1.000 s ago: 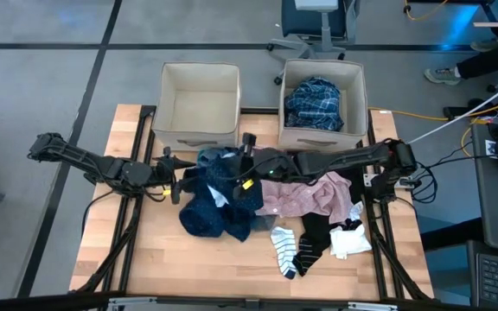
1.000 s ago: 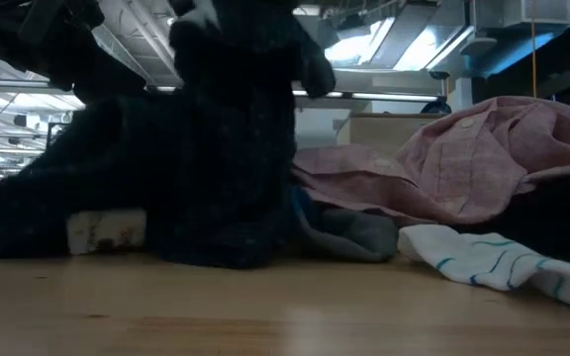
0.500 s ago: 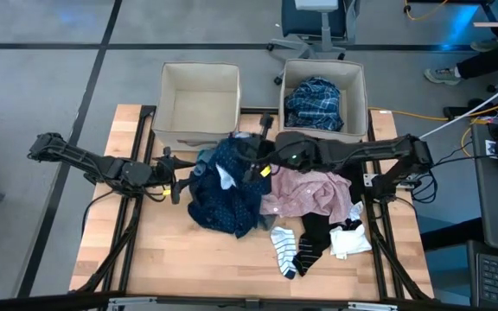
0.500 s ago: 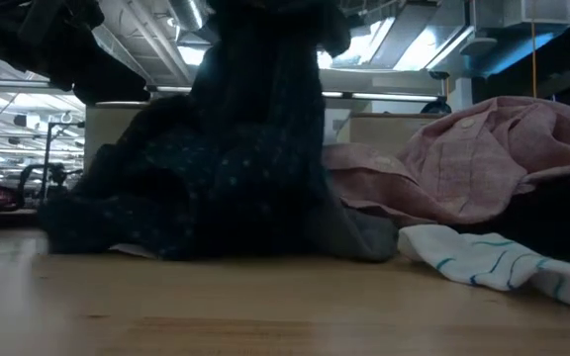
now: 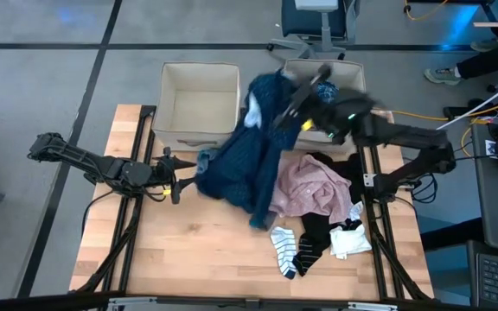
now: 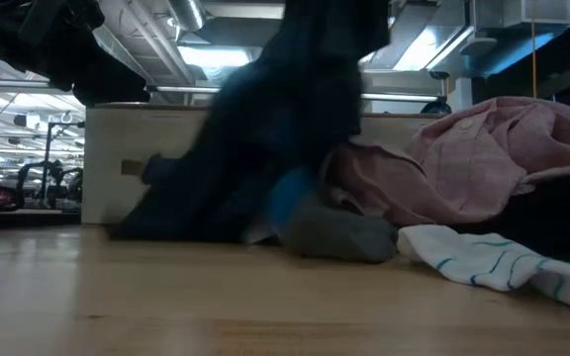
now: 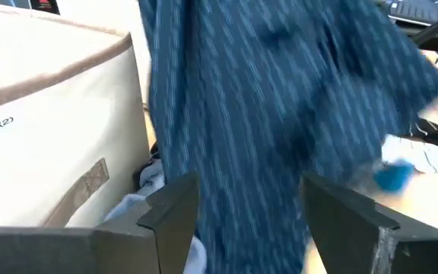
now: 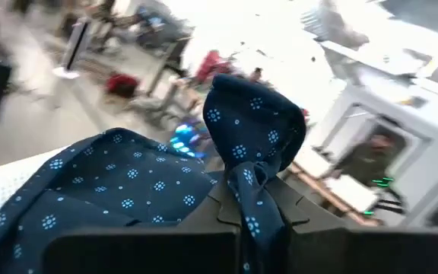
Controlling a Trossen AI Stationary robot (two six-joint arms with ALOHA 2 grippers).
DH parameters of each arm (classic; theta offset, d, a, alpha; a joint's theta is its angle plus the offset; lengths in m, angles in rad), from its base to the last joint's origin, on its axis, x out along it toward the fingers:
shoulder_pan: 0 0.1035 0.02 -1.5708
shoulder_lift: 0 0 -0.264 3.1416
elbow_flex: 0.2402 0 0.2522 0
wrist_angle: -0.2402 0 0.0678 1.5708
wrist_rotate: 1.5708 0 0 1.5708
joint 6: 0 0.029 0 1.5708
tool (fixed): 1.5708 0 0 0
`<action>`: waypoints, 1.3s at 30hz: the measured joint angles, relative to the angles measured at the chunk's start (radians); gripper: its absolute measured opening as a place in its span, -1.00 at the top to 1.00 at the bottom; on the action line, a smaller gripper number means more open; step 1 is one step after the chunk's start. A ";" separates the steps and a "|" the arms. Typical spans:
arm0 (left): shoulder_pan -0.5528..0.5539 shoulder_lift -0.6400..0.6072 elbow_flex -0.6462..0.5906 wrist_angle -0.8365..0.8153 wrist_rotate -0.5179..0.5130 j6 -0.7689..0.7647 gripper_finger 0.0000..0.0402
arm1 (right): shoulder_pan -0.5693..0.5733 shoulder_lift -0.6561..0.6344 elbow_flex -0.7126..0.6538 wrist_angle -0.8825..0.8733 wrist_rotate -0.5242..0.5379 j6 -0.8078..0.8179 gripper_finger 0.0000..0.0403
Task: Sort clothes
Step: Put the blue shirt into the right laundry organizer
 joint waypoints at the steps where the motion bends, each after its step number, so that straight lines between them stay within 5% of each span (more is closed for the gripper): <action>1: 0.000 0.000 0.000 0.000 0.000 -0.001 -0.08 | -0.013 -0.005 0.024 -0.004 0.005 -0.016 0.92; 13: 0.000 0.000 0.000 0.002 0.000 -0.005 -0.08 | -0.159 -0.005 0.388 -0.004 -0.003 -0.382 0.92; 22: 0.000 0.000 0.000 0.013 0.000 -0.011 -0.08 | -0.296 -0.006 0.478 -0.058 0.073 -0.412 0.92; 33: 0.000 0.000 0.000 0.010 -0.001 -0.016 -0.08 | -0.487 -0.004 0.313 -0.549 0.090 0.013 0.92; 39: 0.000 0.000 0.000 0.010 -0.001 -0.017 -0.08 | -0.561 -0.004 0.120 -0.680 -0.043 0.245 0.92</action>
